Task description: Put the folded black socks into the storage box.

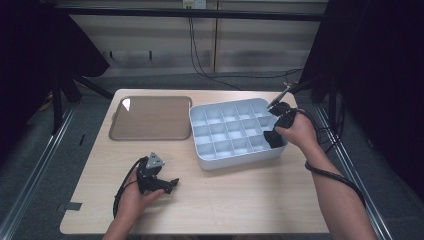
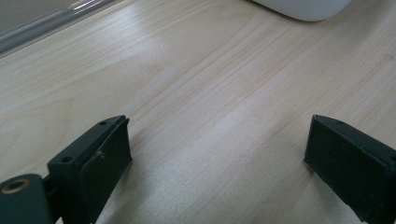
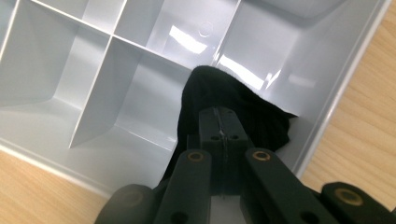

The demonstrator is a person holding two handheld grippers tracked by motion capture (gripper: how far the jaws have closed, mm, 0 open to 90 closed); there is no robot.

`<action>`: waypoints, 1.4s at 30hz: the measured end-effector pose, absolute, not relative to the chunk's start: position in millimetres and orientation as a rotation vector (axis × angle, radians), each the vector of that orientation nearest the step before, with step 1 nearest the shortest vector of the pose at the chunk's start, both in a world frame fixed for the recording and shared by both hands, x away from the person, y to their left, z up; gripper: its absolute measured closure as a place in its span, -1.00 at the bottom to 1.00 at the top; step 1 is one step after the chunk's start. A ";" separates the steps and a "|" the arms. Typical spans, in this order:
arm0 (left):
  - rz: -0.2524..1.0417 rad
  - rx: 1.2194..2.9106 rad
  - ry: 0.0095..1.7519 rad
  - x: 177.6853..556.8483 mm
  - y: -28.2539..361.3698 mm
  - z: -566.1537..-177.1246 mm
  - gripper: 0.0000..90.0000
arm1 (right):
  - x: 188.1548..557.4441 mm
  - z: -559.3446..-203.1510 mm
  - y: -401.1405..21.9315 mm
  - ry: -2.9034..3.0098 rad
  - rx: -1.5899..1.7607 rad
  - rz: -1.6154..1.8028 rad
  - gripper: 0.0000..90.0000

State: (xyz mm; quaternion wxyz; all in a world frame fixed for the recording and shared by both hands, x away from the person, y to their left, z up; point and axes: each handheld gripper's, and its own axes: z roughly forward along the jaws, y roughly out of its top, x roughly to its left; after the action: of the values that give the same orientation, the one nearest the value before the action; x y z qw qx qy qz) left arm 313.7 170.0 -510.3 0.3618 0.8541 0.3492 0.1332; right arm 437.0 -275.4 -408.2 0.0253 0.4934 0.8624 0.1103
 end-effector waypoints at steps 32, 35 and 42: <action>0.342 2.199 0.899 313.7 170.0 -510.4 -0.86 | 431.5 -423.9 -275.5 2.646 1.512 0.325 0.90; 0.343 2.200 0.900 313.6 170.0 -510.3 -0.86 | 428.3 -417.2 -274.7 2.655 1.505 0.326 0.84; 0.343 2.212 0.892 313.9 170.6 -509.9 -0.86 | 420.6 -409.5 -273.1 2.656 1.492 0.366 0.53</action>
State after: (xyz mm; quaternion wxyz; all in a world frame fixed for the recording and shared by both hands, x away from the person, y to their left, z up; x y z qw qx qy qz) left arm 313.9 170.6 -509.9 0.3578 0.8572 0.3457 0.1330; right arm 420.6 -273.1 -409.5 0.0368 0.4858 0.8651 0.1193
